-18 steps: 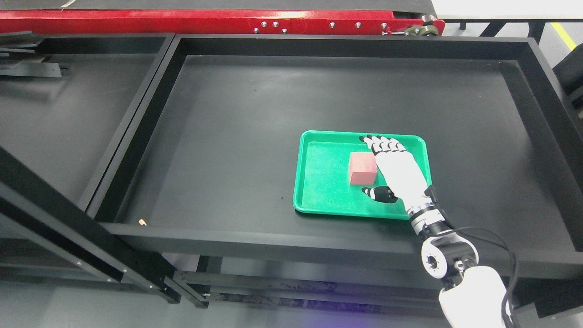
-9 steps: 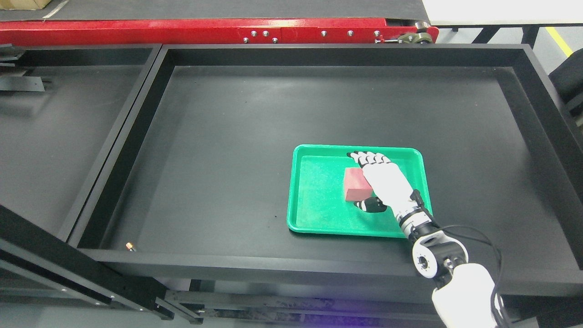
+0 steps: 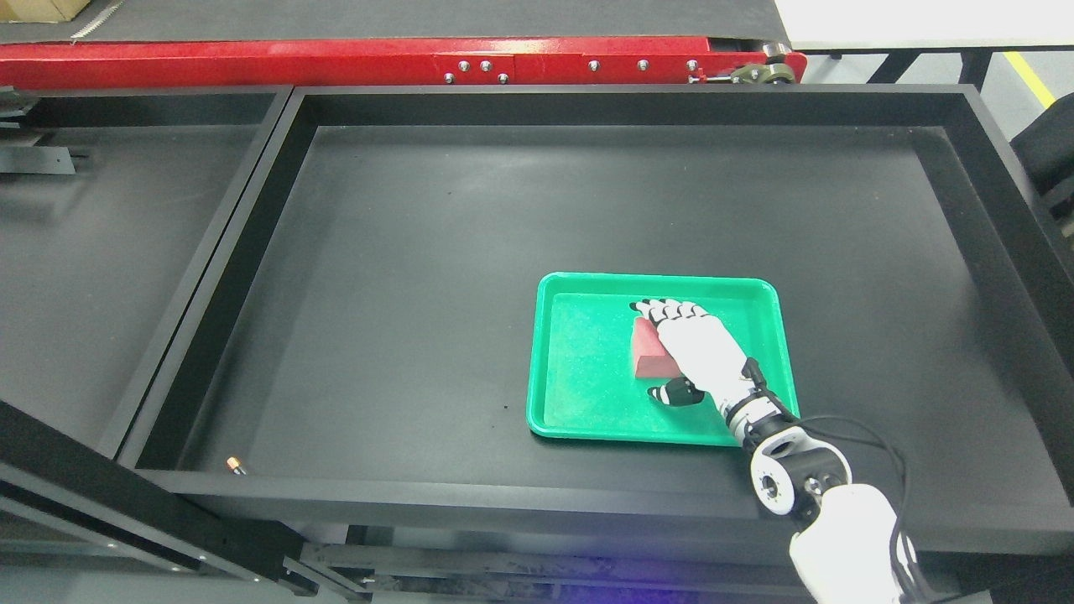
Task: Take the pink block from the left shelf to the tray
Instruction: 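Close the right hand fingers around the pink cube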
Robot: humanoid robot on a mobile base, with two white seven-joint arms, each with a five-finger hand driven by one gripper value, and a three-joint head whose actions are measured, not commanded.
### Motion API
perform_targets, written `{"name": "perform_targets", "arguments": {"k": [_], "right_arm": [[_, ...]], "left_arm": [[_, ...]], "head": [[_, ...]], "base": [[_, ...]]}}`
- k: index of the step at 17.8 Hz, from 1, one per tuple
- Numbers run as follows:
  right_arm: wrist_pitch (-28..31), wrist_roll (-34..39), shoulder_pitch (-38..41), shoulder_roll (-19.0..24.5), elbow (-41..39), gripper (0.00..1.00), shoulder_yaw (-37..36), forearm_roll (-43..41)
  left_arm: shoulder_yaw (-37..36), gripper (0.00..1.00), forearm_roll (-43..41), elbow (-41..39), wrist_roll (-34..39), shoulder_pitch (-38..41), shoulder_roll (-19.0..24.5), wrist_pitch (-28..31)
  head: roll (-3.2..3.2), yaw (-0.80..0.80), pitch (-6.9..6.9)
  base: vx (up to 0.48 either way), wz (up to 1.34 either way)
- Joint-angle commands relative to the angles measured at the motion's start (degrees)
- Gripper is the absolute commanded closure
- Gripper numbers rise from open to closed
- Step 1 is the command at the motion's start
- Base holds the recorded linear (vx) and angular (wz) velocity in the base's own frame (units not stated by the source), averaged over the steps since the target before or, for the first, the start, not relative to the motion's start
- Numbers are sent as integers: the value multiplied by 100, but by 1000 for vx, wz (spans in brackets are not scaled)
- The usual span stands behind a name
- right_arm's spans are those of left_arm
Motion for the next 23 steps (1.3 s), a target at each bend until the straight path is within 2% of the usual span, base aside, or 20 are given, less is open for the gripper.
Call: {"name": "perform_targets", "arguments": {"k": [1, 2, 12, 15, 17, 18, 20, 23], "right_arm": [[8, 32, -29, -8, 412, 14, 118, 23], [8, 32, -29, -8, 430, 18, 118, 23], [8, -327, -46, -17, 430, 95, 65, 23], [-1, -555, -20, -17, 395, 97, 39, 24], [-62, -1072, 41, -43, 159, 97, -119, -20], [-123, -1414, 103, -78, -51, 97, -154, -38], [-613, -2379, 304, -105, -535, 97, -364, -56], [-809, -3707, 498, -96, -896, 97, -559, -64]], "left_arm": [[0, 0, 0, -100, 5, -176, 100, -2], [0, 0, 0, -100, 5, -176, 100, -2], [0, 0, 0, -100, 5, -167, 100, -2], [0, 0, 0, -100, 5, -167, 100, -2], [0, 0, 0, -100, 5, -167, 100, -2], [0, 0, 0, -100, 5, -167, 100, -2], [0, 0, 0, -100, 5, -167, 100, -2], [0, 0, 0, -100, 5, -167, 100, -2]], "head": [[0, 0, 0], [0, 0, 0], [0, 0, 0], [0, 0, 0], [0, 0, 0], [0, 0, 0], [0, 0, 0], [0, 0, 0]], "base": [[0, 0], [0, 0], [0, 0], [0, 0], [0, 0], [0, 0], [12, 4], [4, -12]]}}
